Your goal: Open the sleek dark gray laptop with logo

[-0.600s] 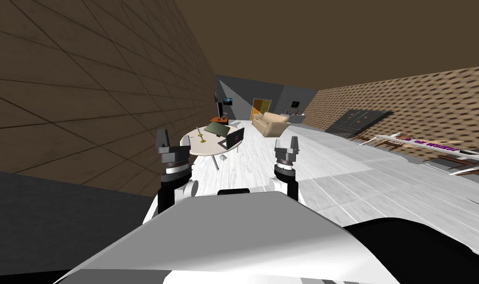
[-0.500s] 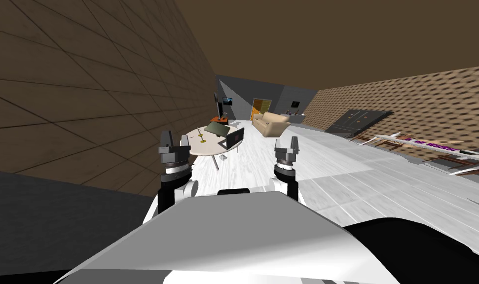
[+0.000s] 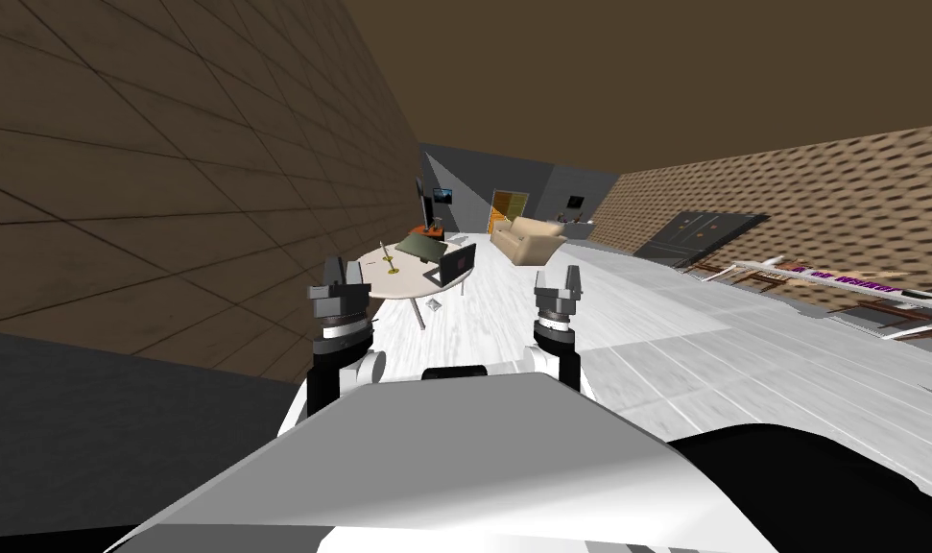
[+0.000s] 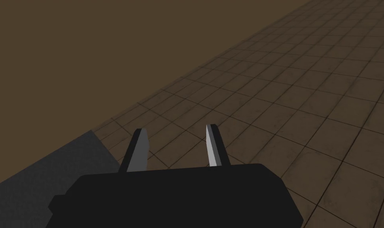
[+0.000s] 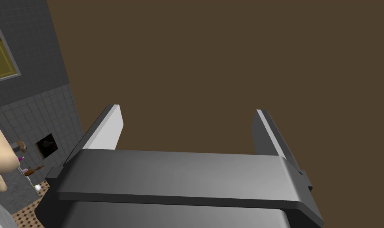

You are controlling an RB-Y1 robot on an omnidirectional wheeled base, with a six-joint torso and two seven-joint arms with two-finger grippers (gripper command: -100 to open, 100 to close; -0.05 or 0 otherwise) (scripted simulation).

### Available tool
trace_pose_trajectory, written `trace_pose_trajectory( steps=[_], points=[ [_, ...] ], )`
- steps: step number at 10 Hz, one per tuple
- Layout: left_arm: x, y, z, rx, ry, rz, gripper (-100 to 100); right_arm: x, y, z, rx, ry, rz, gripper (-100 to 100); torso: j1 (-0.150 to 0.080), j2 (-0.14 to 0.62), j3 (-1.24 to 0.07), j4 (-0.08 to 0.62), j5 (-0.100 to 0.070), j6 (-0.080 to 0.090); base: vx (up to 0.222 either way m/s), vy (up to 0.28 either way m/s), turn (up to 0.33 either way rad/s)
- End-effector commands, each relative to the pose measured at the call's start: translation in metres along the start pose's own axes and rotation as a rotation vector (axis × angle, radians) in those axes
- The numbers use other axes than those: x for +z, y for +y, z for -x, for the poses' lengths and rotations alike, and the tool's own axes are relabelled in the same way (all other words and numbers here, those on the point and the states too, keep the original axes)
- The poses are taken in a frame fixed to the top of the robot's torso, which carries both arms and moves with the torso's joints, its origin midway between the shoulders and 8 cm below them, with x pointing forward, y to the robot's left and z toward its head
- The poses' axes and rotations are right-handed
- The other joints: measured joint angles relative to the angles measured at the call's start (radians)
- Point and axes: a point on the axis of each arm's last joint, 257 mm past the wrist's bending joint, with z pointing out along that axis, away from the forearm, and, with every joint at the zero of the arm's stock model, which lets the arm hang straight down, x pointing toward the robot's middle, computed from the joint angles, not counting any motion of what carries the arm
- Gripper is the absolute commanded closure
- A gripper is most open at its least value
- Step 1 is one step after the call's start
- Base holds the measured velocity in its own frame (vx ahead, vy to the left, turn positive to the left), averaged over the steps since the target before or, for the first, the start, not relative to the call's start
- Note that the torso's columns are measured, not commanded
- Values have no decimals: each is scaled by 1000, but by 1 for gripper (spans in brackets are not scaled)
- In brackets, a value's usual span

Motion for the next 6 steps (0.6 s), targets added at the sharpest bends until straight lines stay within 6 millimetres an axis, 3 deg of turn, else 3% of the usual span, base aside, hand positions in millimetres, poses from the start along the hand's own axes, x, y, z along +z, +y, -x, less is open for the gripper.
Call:
trace_pose_trajectory(
  steps=[1,3,4,6],
  points=[
    [0,0,0,0,0,0,0,0,0,0,0,0,0,0,0,74,-147,74,0,0,0,0,0],
    [0,0,0,0,0,0,0,0,0,0,0,0,0,0,0,222,-443,221,0,0,0,0,0],
    [-1,3,-5,12,45,10,-100,0,0,0,0,0,0,0,0,295,-590,295,0,0,18,-4,-30],
    [-2,10,-10,29,102,36,-100,0,0,0,0,0,-1,0,0,337,-679,338,0,0,33,-6,-42]
  ],
)
